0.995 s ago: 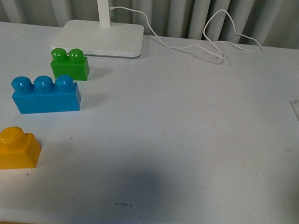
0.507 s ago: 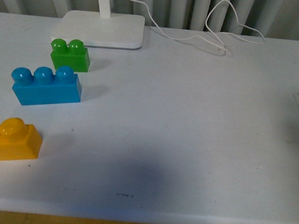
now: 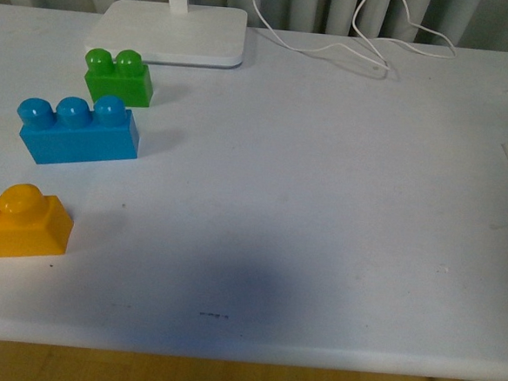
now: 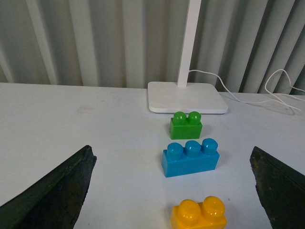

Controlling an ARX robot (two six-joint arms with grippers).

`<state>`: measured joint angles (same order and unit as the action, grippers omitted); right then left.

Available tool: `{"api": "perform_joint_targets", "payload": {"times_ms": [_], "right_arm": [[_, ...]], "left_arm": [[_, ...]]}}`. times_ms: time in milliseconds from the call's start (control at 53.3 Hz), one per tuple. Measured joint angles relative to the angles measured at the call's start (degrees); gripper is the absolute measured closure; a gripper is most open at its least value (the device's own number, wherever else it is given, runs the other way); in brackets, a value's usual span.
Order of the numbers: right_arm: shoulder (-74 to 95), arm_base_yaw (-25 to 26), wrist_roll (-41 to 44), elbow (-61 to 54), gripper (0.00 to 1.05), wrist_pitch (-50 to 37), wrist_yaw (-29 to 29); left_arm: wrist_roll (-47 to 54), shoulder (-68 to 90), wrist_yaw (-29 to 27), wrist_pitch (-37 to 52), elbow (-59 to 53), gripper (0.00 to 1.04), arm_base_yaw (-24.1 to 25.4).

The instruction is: Insert yellow block into base center

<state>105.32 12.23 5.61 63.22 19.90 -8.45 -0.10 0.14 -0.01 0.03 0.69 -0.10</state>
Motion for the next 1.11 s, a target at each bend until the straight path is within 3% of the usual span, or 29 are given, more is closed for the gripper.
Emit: {"api": "perform_joint_targets", "payload": {"times_ms": [619,788,1107], "right_arm": [[3.21,-2.93,-6.91,-0.04,0.09,-1.33,3.50],[2.67,-7.08,-11.34,-2.14,0.09,-2.08,4.98],[1.66,-21.09,-21.07,-4.42,0.09,-3.37,5.92]], "left_arm": [[0.02,0.00,0.02,0.00,0.00,0.06,0.00],[0.00,0.00,0.00,0.00,0.00,0.06,0.00],[0.00,0.00,0.00,0.00,0.00,0.06,0.00]]}}
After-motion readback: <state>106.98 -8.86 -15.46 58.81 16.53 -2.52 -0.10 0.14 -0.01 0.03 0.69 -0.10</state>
